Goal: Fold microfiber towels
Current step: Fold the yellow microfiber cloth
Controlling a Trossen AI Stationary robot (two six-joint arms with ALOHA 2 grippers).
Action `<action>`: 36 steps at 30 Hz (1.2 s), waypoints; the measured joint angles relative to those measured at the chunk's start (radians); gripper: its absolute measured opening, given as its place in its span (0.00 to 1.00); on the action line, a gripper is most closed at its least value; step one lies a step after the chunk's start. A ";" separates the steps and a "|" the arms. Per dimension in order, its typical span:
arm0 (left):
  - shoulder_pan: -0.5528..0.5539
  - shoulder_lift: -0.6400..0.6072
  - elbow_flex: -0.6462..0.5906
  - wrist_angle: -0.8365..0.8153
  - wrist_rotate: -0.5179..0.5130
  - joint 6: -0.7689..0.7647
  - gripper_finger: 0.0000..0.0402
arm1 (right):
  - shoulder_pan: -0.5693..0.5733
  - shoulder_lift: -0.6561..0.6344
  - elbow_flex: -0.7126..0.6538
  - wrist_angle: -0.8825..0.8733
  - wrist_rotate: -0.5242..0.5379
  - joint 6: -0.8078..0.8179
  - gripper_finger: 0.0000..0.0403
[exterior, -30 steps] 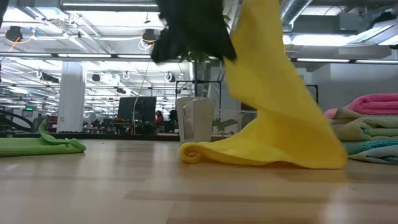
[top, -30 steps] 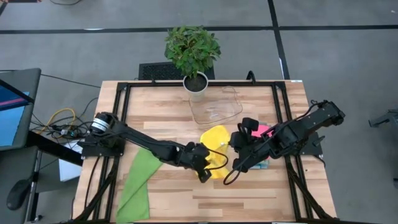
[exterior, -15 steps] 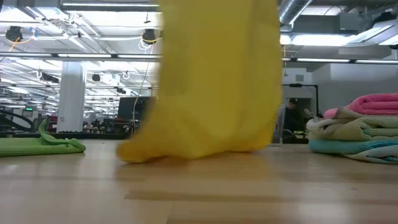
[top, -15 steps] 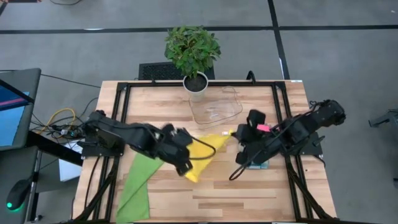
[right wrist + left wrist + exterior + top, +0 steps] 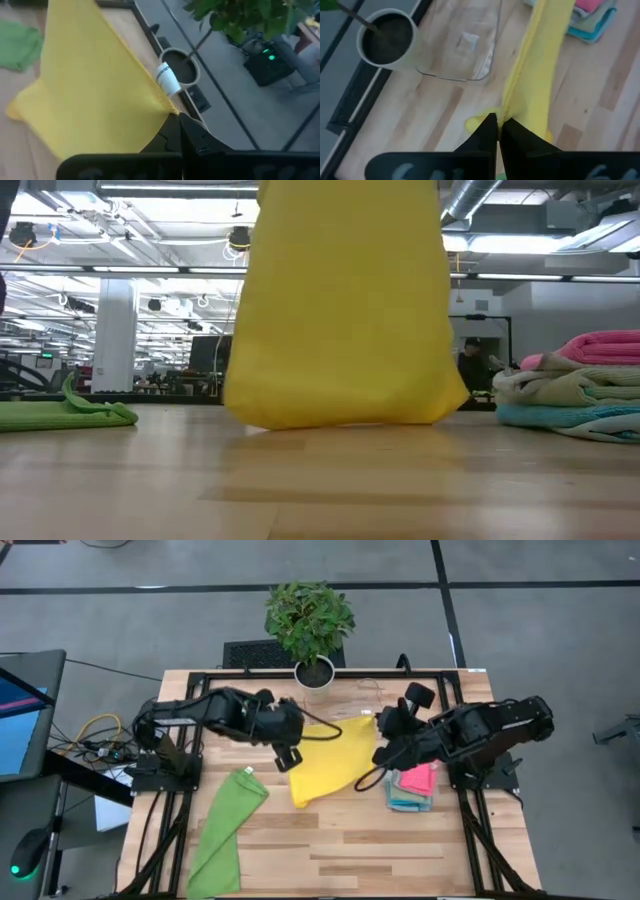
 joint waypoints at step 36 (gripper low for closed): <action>-0.446 -0.056 -0.463 0.520 0.068 -0.500 0.00 | 0.536 0.010 -0.396 0.396 -0.130 0.781 0.01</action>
